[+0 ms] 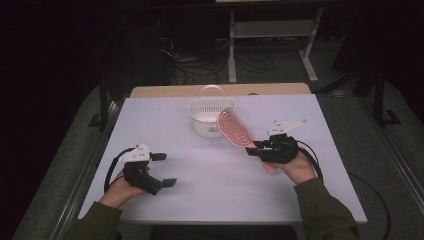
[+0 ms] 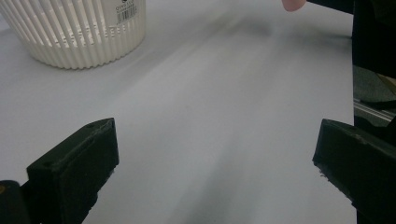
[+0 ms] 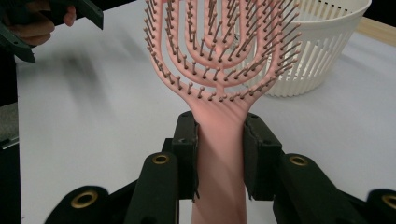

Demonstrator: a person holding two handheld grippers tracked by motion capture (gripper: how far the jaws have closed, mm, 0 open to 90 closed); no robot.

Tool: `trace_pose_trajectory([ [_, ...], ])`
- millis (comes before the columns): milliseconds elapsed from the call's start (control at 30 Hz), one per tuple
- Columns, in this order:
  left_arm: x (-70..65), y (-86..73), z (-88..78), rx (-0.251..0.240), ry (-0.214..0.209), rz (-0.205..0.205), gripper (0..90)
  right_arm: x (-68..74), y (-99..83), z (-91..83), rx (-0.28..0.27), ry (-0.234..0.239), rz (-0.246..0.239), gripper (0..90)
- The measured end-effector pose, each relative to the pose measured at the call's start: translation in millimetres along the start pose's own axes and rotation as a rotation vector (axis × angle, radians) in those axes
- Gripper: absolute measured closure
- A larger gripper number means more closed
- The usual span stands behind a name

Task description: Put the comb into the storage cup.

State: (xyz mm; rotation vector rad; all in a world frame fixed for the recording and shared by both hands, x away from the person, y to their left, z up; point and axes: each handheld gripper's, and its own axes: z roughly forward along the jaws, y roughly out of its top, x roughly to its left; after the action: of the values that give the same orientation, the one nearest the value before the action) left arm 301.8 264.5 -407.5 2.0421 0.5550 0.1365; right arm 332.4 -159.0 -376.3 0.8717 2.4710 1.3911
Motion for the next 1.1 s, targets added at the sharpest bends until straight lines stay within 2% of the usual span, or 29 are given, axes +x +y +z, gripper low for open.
trace_pose_trajectory([
  [300,-0.8,4.5,2.3,-0.008,-0.001,-0.001,0.0,1.6,3.0,7.8,-0.002,0.013,-0.001,68.3],
  [433,-1.7,13.7,3.5,-0.026,0.001,0.004,0.0,2.1,6.4,10.0,-0.007,0.018,-0.007,68.3],
  [767,-1.1,34.1,11.2,-0.025,-0.002,0.026,0.0,3.4,13.5,15.1,-0.027,0.029,-0.014,68.3],
  [1100,1.4,47.1,21.2,-0.031,-0.012,0.037,0.0,1.6,13.5,23.5,-0.029,0.038,-0.011,68.3],
])
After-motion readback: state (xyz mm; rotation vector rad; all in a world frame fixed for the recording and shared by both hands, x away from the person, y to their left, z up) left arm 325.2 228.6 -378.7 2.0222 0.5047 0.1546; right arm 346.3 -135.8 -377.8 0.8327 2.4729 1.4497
